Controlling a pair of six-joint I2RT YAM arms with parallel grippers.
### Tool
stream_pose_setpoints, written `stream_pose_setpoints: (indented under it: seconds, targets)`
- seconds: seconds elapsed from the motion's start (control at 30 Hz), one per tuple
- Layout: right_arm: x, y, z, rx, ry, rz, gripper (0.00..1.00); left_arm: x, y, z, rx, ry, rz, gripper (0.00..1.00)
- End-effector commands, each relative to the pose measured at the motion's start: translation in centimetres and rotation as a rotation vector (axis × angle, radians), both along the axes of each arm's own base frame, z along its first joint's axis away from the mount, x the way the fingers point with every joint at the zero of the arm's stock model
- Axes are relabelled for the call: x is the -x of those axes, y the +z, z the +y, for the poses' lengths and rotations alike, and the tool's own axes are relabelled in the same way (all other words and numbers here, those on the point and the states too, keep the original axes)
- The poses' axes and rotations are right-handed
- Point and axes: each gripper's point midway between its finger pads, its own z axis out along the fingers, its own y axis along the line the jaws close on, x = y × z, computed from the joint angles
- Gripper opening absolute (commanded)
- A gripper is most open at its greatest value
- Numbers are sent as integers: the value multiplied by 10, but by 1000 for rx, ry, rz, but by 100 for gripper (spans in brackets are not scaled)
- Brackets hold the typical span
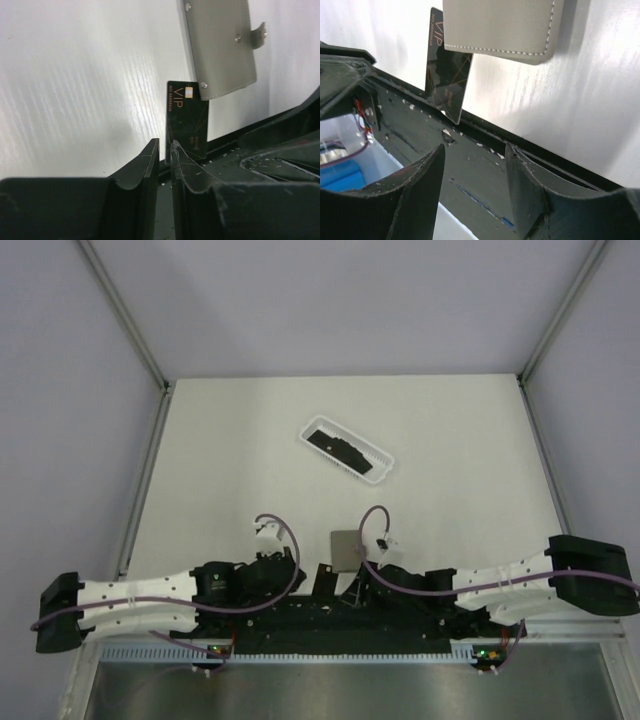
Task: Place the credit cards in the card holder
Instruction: Pick up the credit card at the corner of the board.
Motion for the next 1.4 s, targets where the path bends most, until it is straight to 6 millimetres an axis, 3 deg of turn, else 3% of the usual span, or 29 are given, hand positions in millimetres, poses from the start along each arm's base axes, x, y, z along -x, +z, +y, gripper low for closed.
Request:
stream_pose_setpoints:
  seconds: [0.0, 0.23, 0.57, 1.03, 1.37]
  targets:
    - [1, 10, 20, -120, -40, 36, 52, -16, 7, -9, -24, 6, -79, 22]
    - [7, 6, 39, -191, -29, 91, 50, -19, -7, -16, -43, -7, -72, 20]
    - [7, -14, 37, -203, -96, 171, 46, -9, -33, -22, -85, -63, -5, 0]
    - [6, -34, 32, -262, -163, 248, 37, 12, -59, -33, -103, -144, 109, 0]
    - [8, -30, 34, -327, -144, 245, 3, 6, -53, -13, -122, -69, 88, 0]
